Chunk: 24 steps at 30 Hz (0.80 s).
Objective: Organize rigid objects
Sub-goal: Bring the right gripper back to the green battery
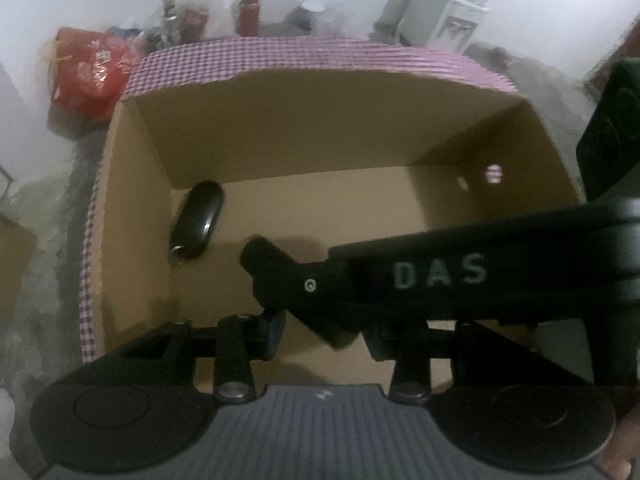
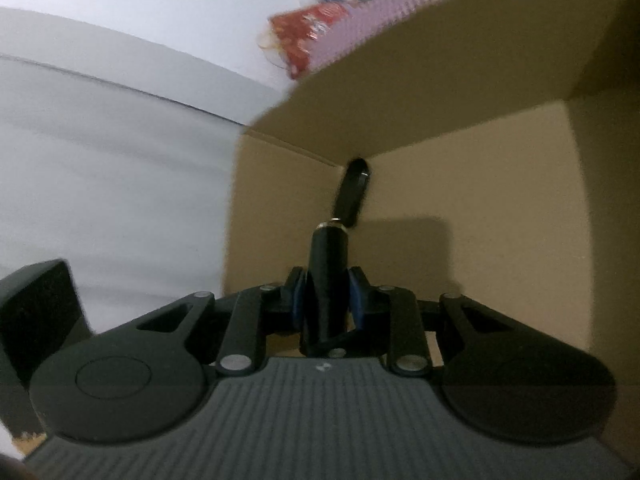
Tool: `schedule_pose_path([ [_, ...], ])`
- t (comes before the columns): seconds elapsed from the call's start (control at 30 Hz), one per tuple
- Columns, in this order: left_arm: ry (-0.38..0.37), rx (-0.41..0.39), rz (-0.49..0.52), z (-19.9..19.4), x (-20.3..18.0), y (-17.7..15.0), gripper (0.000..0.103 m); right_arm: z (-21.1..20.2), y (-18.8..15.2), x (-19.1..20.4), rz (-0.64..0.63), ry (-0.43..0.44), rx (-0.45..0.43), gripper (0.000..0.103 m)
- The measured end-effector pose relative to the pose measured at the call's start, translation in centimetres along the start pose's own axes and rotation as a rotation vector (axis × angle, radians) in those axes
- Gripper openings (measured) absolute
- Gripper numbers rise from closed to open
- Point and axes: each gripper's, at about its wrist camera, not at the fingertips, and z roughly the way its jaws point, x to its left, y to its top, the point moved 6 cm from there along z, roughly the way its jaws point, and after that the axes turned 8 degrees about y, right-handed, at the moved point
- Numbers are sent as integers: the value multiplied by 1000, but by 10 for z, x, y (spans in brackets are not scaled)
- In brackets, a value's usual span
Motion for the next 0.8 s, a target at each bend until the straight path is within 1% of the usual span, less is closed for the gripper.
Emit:
schedule_pose_path([
  [0.07,10,-2,-3,0,2,-1,47,4,1,-2,13,-15,7,30],
  [0.1,13,-10,-6,-1,5,-1,49,1,-4,-4,22,-13,7,33],
  [0.17,18,-28,-6,-6,11,-2,54,-4,-7,-3,26,6,3,37],
  [0.23,26,-45,-15,-10,12,-2,55,-11,-6,-3,29,11,-6,44],
  [0.3,32,-64,-26,-17,12,2,57,-21,-8,-2,29,12,-17,46],
  [0.4,21,-100,-43,-37,17,1,59,-36,-10,-4,46,34,-38,47],
  [0.43,16,-114,-45,-45,17,-1,61,-35,-10,-7,48,42,-45,48],
  [0.5,10,-147,-39,-61,17,-6,63,-50,-12,-5,49,67,-66,48],
  [0.63,-4,-209,-18,-94,15,-19,65,-89,-26,4,37,123,-113,50],
  [0.8,-28,-279,5,-129,10,-44,67,-143,-55,15,-10,164,-170,51],
])
